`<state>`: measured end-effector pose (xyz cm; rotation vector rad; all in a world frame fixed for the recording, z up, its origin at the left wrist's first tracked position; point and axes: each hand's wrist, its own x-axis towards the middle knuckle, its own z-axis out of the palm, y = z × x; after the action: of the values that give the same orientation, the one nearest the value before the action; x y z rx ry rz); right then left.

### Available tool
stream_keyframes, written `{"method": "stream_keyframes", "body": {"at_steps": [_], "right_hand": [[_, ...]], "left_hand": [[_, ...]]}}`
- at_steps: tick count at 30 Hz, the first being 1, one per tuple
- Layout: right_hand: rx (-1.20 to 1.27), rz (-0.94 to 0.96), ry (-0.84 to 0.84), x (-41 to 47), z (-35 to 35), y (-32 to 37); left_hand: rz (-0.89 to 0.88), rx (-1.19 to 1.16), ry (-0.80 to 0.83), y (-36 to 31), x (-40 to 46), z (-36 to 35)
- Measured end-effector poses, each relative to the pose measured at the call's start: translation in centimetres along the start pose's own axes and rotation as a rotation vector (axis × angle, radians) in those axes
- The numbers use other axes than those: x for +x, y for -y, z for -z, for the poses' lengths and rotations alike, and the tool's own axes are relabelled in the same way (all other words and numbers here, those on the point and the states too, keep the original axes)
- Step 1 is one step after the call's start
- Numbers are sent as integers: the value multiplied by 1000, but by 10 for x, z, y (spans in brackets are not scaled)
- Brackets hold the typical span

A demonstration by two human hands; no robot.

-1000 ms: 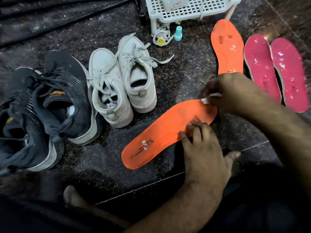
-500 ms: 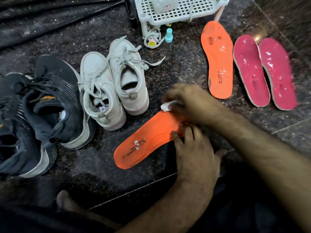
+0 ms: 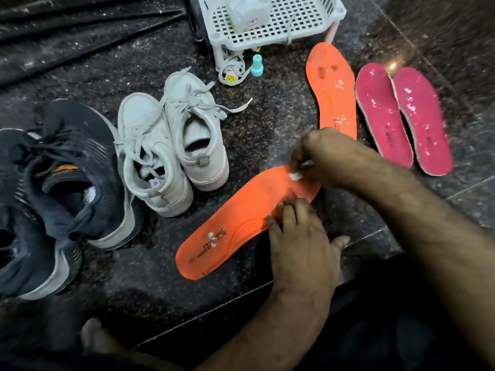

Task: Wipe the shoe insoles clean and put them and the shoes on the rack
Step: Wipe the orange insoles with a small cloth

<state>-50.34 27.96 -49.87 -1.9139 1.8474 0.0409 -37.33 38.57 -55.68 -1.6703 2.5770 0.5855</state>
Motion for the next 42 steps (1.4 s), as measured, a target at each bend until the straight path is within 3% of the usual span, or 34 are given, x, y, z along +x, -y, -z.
{"method": "stream_keyframes", "body": {"at_steps": [3,6,9,11,14,16,19,21,23,27,28,31,35,36,39,41,42], "right_hand": [[23,-1,-79,-14,0,-6],[39,19,49,-21,-11,-3],[-119,-102,-136,-18,0,-15],[-69,-73,-196,-17,5,-11],[-7,15,41,-17,-3,4],[-42,-60,-2,-16,-5,-4],[23,-138,-237,-17,6,-17],[103,-77,-88,-18,5,-7],[28,-28,35,-16,-6,-2],[45,-160,-277,-10,4,-14],[84,-146,-275,-9,4,-14],[44,-87,-31,-9,-7,-4],[28,-175,-293,-8,1,-12],[93,-156,-289,-7,4,-12],[71,-82,-13,-9,-2,-4],[1,-144,-81,-9,-5,-10],[10,-183,-194,-10,0,-13]], "left_hand": [[-70,120,-83,-2,-11,2],[-46,161,-147,2,-5,13],[-34,255,-233,-5,-3,14],[-30,272,-295,1,7,8],[-44,234,-382,0,4,4],[-80,254,-370,4,15,5],[-193,207,-340,11,39,20],[-107,196,-313,9,23,16],[-77,163,-354,8,13,6],[-45,229,-205,7,8,16],[-46,226,-186,7,12,20],[-73,208,-173,7,10,24],[-78,181,-185,15,24,24],[-53,190,-161,14,18,22],[-63,193,-117,11,17,20],[-88,180,-78,14,39,36],[-126,138,29,13,50,43]]}}
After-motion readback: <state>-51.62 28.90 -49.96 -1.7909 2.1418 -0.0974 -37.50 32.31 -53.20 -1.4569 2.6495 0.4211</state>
